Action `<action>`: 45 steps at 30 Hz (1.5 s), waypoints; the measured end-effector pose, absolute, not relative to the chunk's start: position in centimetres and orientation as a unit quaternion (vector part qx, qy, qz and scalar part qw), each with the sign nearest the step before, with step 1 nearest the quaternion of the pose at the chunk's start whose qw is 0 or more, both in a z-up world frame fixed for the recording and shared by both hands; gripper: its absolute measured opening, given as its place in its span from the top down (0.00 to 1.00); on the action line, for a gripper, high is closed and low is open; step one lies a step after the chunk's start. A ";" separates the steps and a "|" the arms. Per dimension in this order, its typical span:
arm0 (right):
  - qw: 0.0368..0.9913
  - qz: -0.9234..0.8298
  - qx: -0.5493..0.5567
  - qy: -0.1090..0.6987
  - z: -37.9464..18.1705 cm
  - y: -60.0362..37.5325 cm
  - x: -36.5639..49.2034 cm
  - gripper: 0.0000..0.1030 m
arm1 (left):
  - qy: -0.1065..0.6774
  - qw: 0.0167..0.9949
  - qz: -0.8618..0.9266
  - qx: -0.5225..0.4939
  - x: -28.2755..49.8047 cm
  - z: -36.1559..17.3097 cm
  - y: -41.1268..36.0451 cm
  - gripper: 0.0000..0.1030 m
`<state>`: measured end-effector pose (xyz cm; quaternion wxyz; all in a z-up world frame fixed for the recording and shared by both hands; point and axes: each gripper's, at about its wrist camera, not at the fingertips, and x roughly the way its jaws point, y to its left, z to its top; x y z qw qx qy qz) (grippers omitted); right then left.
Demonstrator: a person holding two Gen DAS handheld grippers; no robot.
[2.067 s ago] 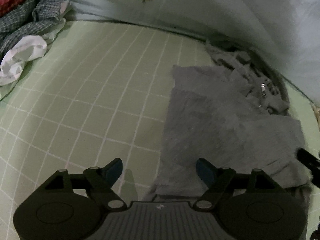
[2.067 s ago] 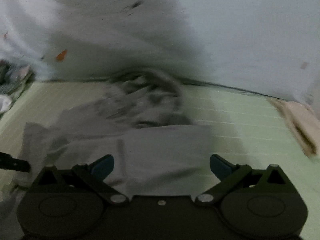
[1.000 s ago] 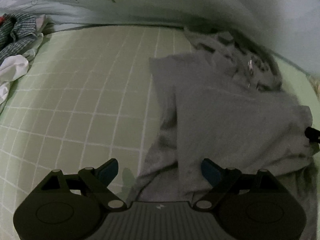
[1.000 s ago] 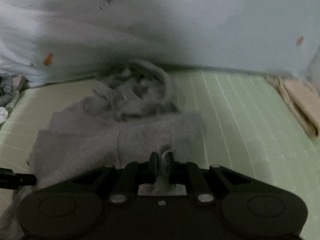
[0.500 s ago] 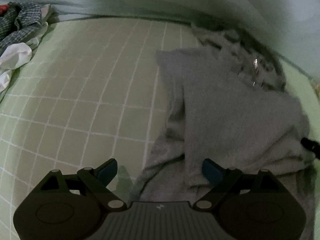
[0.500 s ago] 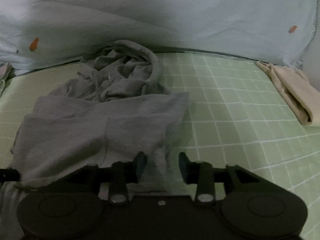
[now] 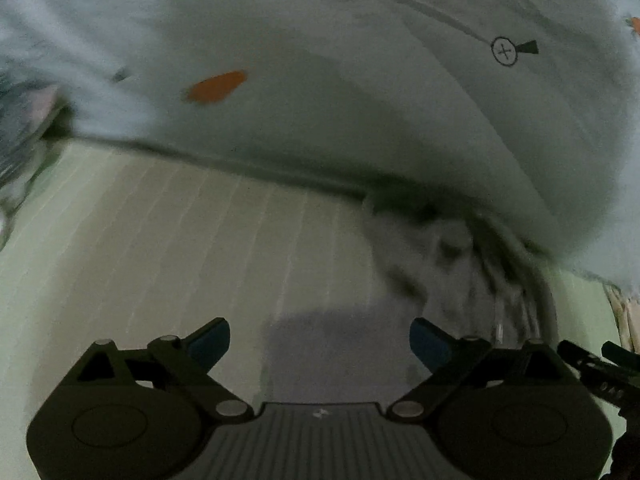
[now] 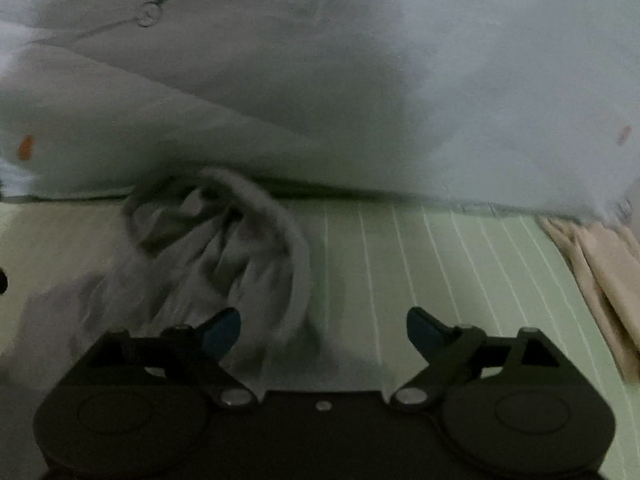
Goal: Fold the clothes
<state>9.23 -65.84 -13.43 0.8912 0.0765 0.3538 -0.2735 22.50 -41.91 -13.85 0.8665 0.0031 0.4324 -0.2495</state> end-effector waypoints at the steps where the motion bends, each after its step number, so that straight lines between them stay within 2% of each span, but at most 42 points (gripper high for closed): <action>1: 0.892 -0.274 0.073 0.351 -13.6 -66.6 10.5 0.11 | 0.429 0.866 -0.256 0.006 23.6 -14.2 -43.1 0.06; 8: 0.883 -0.270 0.070 0.379 -15.9 -71.3 17.6 0.09 | 0.449 0.849 -0.273 0.059 29.6 -19.1 -51.7 0.06; 13: 0.878 -0.302 0.070 0.365 -15.6 -72.7 17.0 0.11 | 0.428 0.873 -0.195 0.127 29.7 -20.5 -53.0 0.06; 19: 0.876 -0.349 0.064 0.327 -12.7 -72.9 13.2 0.12 | 0.389 0.891 -0.161 0.173 28.1 -18.1 -50.3 0.06; 27: 0.889 -0.371 0.052 0.264 -7.6 -68.4 5.8 0.12 | 0.303 0.933 -0.150 0.123 21.1 -9.9 -45.1 0.06; 32: 0.895 -0.379 0.055 0.228 -5.2 -64.6 0.7 0.12 | 0.279 0.945 -0.151 0.075 16.5 -6.6 -41.0 0.06; 38: 0.900 -0.376 0.052 0.216 -4.3 -62.2 -4.0 0.12 | 0.282 0.944 -0.159 0.066 11.8 -6.2 -35.9 0.06; 45: 0.891 -0.373 0.051 0.252 -6.2 -60.1 -5.8 0.12 | 0.338 0.921 -0.173 0.084 8.9 -9.3 -32.7 0.06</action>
